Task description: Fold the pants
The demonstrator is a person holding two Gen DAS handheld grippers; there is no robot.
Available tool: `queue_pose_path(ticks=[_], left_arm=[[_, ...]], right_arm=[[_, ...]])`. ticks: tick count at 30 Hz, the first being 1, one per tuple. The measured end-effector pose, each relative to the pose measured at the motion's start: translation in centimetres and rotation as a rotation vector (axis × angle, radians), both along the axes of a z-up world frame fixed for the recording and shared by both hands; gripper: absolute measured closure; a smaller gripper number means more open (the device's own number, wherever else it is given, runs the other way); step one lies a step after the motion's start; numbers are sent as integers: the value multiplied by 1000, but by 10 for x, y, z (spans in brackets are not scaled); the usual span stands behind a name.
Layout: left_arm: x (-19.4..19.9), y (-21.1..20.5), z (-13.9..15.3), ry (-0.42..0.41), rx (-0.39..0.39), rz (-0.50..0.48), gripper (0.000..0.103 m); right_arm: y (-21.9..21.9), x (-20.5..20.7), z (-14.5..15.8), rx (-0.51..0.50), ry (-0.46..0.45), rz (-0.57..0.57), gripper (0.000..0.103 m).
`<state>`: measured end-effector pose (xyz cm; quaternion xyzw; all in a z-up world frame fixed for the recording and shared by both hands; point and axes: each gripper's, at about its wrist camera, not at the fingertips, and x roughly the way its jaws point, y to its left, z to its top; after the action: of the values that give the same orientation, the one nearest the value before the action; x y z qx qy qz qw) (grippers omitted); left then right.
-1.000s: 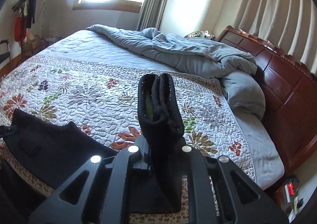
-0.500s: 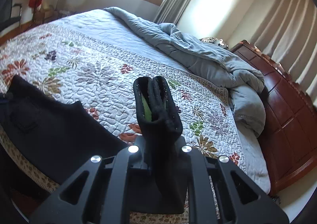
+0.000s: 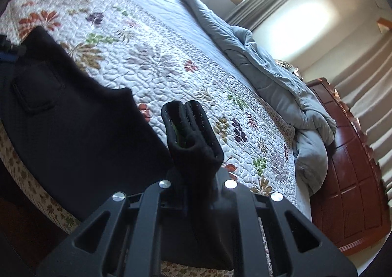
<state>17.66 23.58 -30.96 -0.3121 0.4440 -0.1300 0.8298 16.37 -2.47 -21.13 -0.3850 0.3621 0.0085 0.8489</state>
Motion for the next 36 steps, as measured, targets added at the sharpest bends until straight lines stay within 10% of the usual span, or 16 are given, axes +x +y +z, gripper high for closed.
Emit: queue_pose_path(ticks=[20,24,28,36], left_arm=[[-2,0,1,-1,-7,-8,31],[-3,-5,3,-1,-3,-9,31],[-4,-8,4,-3,-4,-8,31],[-4,-13,5,-3,-10,-6,31]], right_arm=[[48,-25,-118,-282,96,162,84],[46,-42,-95,-53,189,205,52],[17,-60,-45,264,246,176,47],[-193,-43,-30,911,238,-417,56]])
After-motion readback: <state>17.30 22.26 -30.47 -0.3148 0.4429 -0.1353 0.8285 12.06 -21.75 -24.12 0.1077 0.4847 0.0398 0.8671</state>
